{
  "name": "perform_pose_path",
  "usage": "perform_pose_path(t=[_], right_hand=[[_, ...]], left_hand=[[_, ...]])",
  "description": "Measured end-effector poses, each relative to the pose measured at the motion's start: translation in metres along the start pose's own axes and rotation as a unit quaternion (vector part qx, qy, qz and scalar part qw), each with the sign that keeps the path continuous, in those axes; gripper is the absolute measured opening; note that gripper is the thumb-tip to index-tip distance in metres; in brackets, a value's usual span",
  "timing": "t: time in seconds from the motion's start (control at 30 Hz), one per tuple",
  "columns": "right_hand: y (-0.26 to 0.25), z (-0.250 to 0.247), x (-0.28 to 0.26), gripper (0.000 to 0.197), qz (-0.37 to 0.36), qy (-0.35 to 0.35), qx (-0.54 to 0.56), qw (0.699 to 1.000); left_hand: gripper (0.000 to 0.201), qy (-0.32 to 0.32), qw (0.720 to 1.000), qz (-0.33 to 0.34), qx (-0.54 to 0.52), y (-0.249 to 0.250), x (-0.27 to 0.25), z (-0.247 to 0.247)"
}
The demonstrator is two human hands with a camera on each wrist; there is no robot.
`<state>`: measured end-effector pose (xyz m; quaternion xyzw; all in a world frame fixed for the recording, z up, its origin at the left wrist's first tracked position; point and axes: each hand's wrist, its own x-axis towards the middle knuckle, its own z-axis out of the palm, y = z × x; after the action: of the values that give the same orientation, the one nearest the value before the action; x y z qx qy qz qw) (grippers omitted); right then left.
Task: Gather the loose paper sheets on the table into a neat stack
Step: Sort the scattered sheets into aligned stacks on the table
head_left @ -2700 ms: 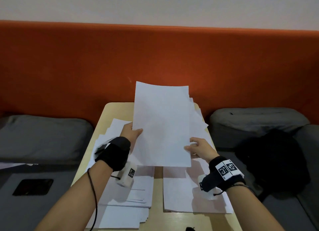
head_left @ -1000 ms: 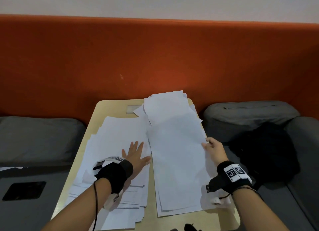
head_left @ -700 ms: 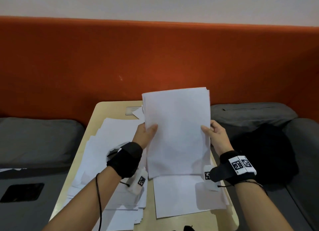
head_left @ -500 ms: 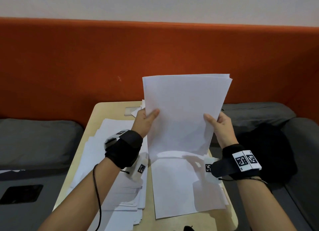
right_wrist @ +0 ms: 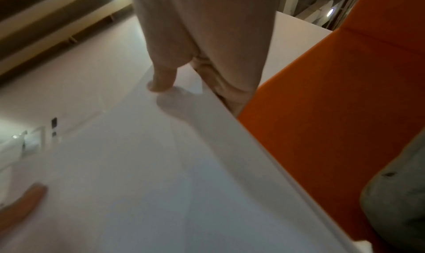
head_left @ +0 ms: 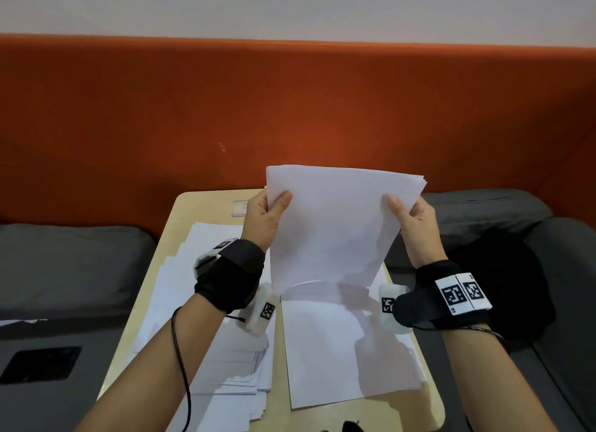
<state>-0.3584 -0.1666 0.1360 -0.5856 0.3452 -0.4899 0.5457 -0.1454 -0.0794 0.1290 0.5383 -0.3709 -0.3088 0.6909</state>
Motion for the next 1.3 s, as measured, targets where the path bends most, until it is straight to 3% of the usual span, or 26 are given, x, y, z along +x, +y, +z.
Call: perform_pose_path(t=[0.2, 0.37, 0.47, 0.63, 0.73, 0.87, 0.93, 1.07, 1.17, 1.3], right_hand=[[0.030, 0.000, -0.010, 0.020, 0.068, -0.011, -0.041, 0.997], [0.008, 0.003, -0.002, 0.015, 0.032, 0.014, -0.034, 0.999], [-0.005, 0.004, 0.003, 0.015, 0.008, 0.016, -0.031, 0.999], [0.016, -0.002, -0.002, 0.023, 0.076, -0.045, -0.071, 0.994], [0.028, -0.004, -0.009, 0.021, 0.087, -0.015, -0.052, 0.995], [0.014, -0.010, 0.000, 0.014, 0.035, 0.059, -0.011, 0.998], [0.006, -0.014, 0.006, 0.012, 0.022, 0.065, -0.002, 0.998], [0.015, -0.013, 0.003, 0.019, 0.087, -0.032, -0.041, 0.995], [0.036, -0.009, -0.011, 0.025, 0.146, -0.129, -0.124, 0.973], [0.044, -0.002, -0.018, 0.024, 0.117, -0.117, -0.143, 0.976]], left_hand=[[0.021, 0.003, 0.998, -0.044, 0.043, -0.031, -0.013, -0.009], [0.014, -0.004, 0.999, 0.023, 0.041, -0.007, -0.001, -0.007], [0.022, -0.007, 0.998, 0.058, 0.024, 0.006, 0.008, -0.003], [0.020, 0.017, 0.998, 0.064, -0.002, 0.004, 0.008, -0.001], [0.018, -0.009, 0.999, 0.040, 0.026, -0.006, 0.004, -0.002], [0.021, -0.090, 0.988, -0.064, 0.104, -0.027, -0.015, -0.009], [0.018, -0.101, 0.981, -0.080, 0.147, -0.038, -0.019, -0.015], [0.018, -0.033, 0.991, -0.059, 0.117, -0.040, -0.014, -0.017], [0.023, 0.016, 0.996, -0.041, 0.077, -0.033, -0.005, -0.015], [0.021, 0.037, 0.983, 0.000, 0.179, -0.039, -0.005, -0.021]])
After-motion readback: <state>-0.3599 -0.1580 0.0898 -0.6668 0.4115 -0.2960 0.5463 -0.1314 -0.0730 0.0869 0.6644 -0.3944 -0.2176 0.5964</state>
